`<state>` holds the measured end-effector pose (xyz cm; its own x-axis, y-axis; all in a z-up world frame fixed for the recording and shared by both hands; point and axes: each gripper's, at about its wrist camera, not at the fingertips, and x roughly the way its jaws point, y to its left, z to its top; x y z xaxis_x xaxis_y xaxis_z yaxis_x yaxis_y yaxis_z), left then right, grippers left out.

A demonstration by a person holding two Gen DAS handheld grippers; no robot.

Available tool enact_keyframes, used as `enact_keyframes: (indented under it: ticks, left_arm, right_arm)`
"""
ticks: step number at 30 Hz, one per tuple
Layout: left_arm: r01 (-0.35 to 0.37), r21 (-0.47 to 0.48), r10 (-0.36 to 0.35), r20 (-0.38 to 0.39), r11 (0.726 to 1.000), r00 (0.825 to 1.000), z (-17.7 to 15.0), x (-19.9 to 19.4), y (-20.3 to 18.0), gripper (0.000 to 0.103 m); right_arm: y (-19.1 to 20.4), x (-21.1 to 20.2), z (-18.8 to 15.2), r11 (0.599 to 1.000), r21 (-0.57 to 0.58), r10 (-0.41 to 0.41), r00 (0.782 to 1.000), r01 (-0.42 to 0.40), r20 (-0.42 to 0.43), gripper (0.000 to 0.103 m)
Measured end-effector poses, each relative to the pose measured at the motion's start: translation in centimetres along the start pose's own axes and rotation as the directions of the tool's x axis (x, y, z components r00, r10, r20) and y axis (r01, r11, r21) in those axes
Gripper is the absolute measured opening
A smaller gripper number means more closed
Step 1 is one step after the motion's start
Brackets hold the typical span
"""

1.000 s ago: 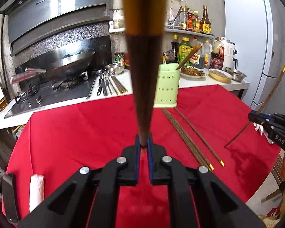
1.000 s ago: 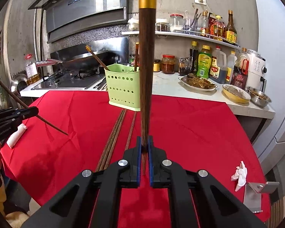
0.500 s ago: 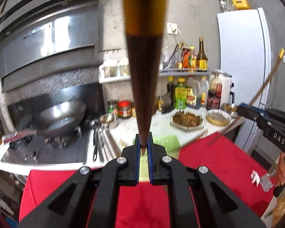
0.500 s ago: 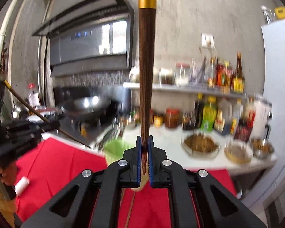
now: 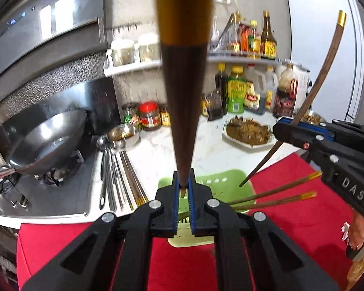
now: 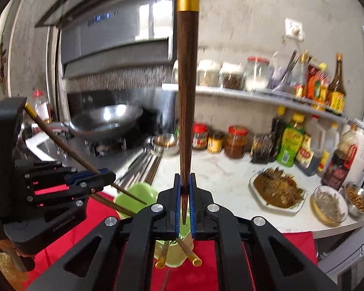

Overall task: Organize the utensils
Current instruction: 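Lower both chopsticks into the green holder and open both tools, then move both open tools back down to the chopsticks on the cloth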

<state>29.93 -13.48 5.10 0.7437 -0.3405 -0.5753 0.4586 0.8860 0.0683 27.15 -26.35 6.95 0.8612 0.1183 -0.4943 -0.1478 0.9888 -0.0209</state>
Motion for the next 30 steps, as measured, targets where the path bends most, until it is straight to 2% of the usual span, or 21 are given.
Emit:
enact_keyframes:
  ticks: [6, 9, 10, 11, 12, 14, 17, 20, 23, 25, 30]
  left_arm:
    - [0.003, 0.001, -0.003, -0.015, 1.0, 1.0, -0.1, 1.1, 0.1, 0.007]
    - [0.006, -0.007, -0.006, -0.006, 1.0, 1.0, 0.5, 0.9, 0.0, 0.008]
    - [0.01, -0.008, -0.01, 0.001, 1.0, 1.0, 0.7, 0.5, 0.0, 0.01]
    - [0.002, -0.005, -0.002, 0.008, 1.0, 1.0, 0.8, 0.2, -0.1, 0.017]
    - [-0.011, -0.004, 0.011, 0.025, 1.0, 1.0, 1.0, -0.5, -0.2, 0.023]
    - [-0.003, -0.017, 0.003, 0.056, 1.0, 0.998, 1.4, -1.9, -0.1, 0.027]
    - [-0.015, -0.02, 0.017, 0.108, 1.0, 0.994, 1.9, -4.8, -0.1, 0.03]
    - [-0.033, -0.021, 0.037, 0.178, 0.999, 0.983, 1.7, -9.4, -0.1, 0.031]
    - [-0.074, -0.024, 0.077, 0.209, 0.997, 0.975, -0.2, -13.2, -0.1, 0.033]
    - [-0.109, -0.022, 0.111, 0.194, 0.994, 0.975, -2.2, -14.5, -0.3, 0.034]
    - [-0.131, -0.025, 0.133, 0.109, 0.991, 0.985, -10.8, -15.7, -1.0, 0.034]
  right_arm:
    - [-0.4, 1.9, -0.9, 1.0, 0.015, 0.017, 0.999, -0.017, -0.051, 0.01]
    - [-0.5, 1.6, -0.5, 1.0, 0.022, 0.004, 0.999, -0.003, -0.041, 0.023]
    - [-0.5, 1.2, -0.3, 1.0, 0.022, -0.002, 0.999, 0.003, -0.032, 0.033]
    - [-0.6, 0.9, -0.2, 1.0, 0.02, -0.011, 1.0, 0.012, -0.023, 0.037]
    - [-0.6, 0.4, 0.0, 1.0, 0.016, -0.019, 1.0, 0.02, -0.014, 0.038]
    - [-0.8, -1.3, 0.5, 0.999, 0.019, -0.032, 0.999, 0.031, 0.015, 0.038]
    - [-1.1, -4.6, 0.9, 0.998, 0.014, -0.058, 0.996, 0.057, 0.061, 0.038]
    - [-1.5, -8.7, 0.6, 0.996, 0.027, -0.082, 0.991, 0.08, 0.106, 0.038]
    - [-1.6, -12.7, -1.4, 0.994, 0.039, -0.103, 0.986, 0.099, 0.132, 0.038]
    - [-1.3, -14.3, -3.5, 0.995, 0.042, -0.1, 0.988, 0.095, 0.121, 0.039]
    - [0.9, -16.3, -11.3, 0.995, 0.021, -0.095, 0.994, 0.094, 0.048, 0.038]
